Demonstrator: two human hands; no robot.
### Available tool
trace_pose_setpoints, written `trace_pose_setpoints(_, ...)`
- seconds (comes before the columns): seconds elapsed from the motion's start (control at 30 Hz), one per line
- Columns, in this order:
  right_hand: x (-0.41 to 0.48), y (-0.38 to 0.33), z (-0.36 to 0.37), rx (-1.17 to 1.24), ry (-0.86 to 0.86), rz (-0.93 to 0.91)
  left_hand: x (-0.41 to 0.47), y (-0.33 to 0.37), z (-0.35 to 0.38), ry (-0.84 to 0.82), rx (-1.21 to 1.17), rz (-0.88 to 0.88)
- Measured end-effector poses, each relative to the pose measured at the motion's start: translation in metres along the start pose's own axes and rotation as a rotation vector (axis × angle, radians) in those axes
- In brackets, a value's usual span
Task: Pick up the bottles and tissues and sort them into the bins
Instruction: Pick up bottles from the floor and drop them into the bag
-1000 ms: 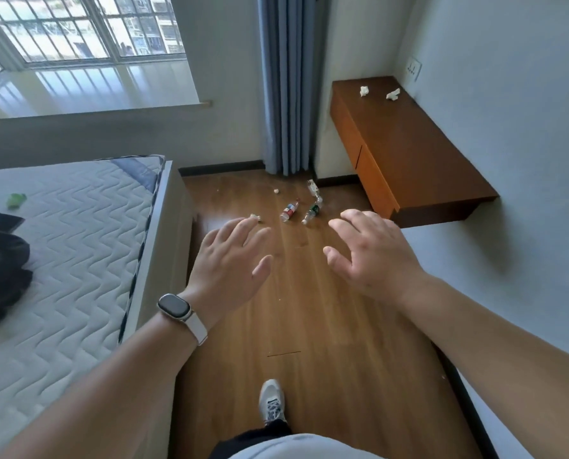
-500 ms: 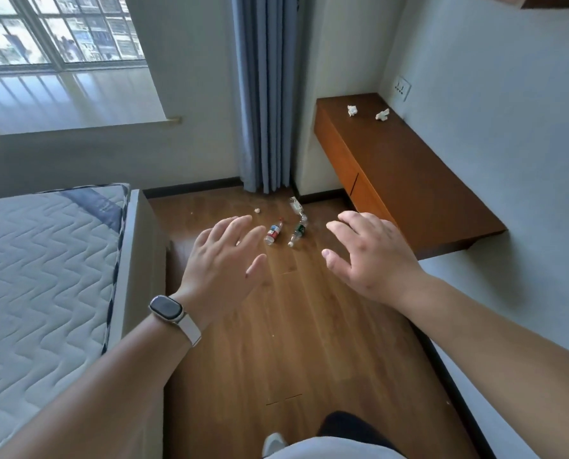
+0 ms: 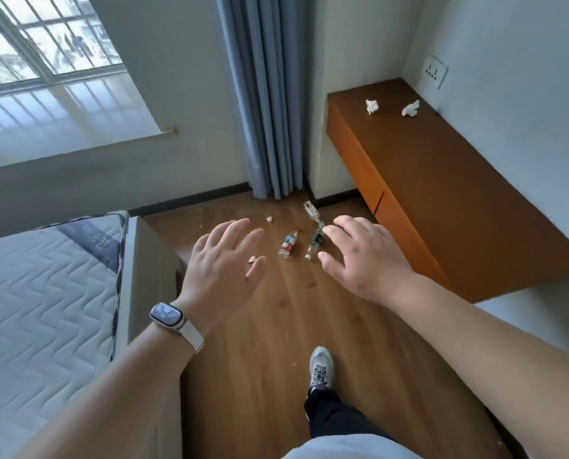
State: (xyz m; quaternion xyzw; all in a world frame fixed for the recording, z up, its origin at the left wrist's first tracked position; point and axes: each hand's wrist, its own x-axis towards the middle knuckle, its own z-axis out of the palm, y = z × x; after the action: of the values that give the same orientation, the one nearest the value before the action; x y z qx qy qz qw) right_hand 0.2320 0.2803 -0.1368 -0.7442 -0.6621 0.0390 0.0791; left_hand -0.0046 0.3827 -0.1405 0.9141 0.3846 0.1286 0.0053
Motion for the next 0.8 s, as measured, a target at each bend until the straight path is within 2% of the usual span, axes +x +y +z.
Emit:
trace_pose_setpoints(0.23,0.104,0.055,0.004,0.029,-0.046,-0.028,0.103,-0.026,0.023,-0.061,0.065,0.0)
trace_pose_setpoints(0.43,0.159,0.085,0.005,0.017,-0.085,-0.038,0.155,-0.035,0.04,-0.084,0.062,0.013)
trace_pose_setpoints(0.8,0.266,0.123,0.031,-0.003,-0.159,0.08,0.279,-0.085,0.095,-0.15,-0.004,0.099)
